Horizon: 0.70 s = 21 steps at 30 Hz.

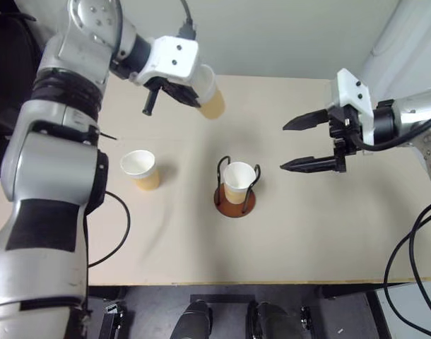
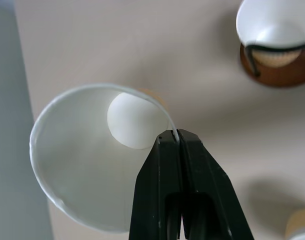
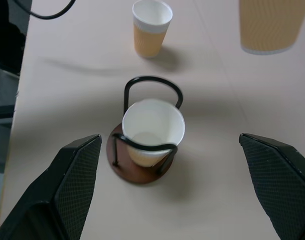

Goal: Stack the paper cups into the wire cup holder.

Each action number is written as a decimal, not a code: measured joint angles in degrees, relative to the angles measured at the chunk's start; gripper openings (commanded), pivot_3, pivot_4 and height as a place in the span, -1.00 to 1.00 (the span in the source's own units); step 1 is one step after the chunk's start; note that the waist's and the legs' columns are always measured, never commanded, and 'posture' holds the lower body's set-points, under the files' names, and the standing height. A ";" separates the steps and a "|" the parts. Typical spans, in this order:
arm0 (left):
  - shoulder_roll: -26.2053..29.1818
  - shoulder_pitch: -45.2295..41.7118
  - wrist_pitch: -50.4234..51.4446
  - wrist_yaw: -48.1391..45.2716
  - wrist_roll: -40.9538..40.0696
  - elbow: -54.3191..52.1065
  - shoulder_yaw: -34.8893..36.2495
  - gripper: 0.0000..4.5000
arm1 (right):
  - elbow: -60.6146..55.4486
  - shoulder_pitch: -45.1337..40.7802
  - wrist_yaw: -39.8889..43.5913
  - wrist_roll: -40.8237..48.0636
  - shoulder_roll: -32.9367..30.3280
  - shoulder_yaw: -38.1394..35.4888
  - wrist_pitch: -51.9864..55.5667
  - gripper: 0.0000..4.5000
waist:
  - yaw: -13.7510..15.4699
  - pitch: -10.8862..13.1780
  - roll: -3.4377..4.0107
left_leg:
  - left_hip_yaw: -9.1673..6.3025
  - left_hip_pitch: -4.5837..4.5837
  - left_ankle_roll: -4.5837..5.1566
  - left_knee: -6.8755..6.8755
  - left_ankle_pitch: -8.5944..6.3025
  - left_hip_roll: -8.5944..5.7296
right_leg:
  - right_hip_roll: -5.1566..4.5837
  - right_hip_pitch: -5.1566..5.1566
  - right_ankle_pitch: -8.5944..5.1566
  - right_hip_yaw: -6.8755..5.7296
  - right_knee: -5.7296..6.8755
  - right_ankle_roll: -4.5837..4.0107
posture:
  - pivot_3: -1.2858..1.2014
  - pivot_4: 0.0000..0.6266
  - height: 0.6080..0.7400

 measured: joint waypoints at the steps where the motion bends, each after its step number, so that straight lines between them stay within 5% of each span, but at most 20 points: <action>1: -0.78 -0.53 0.75 -0.06 -1.75 -0.01 -1.54 -0.99 | 0.08 0.08 0.37 0.00 -0.42 0.05 -0.04 1.00 | -0.07 0.03 0.04 | 0.09 -0.01 0.03 0.00 0.02 -0.05 | 0.10 -0.01 0.01 -0.02 0.00 0.01 | 0.03 -0.52 1.00; 10: -0.24 -1.64 9.30 -0.30 -22.87 -12.87 -17.25 -0.99 | 2.06 2.35 3.68 0.33 -2.99 -1.34 -3.92 1.00 | 0.06 0.14 0.23 | 0.26 -0.16 0.04 0.41 0.10 0.00 | 0.06 -0.02 0.17 0.09 0.06 0.28 | 0.03 -0.52 1.00; 21: 4.49 -1.62 13.76 -0.36 -33.82 -20.42 -26.54 -0.99 | 6.94 1.81 4.18 1.98 -4.37 -4.90 -5.56 1.00 | 0.19 0.39 0.65 | 0.31 -0.24 0.41 0.89 0.16 -0.17 | -0.04 0.09 0.52 0.12 0.07 0.46 | 0.03 -0.52 1.00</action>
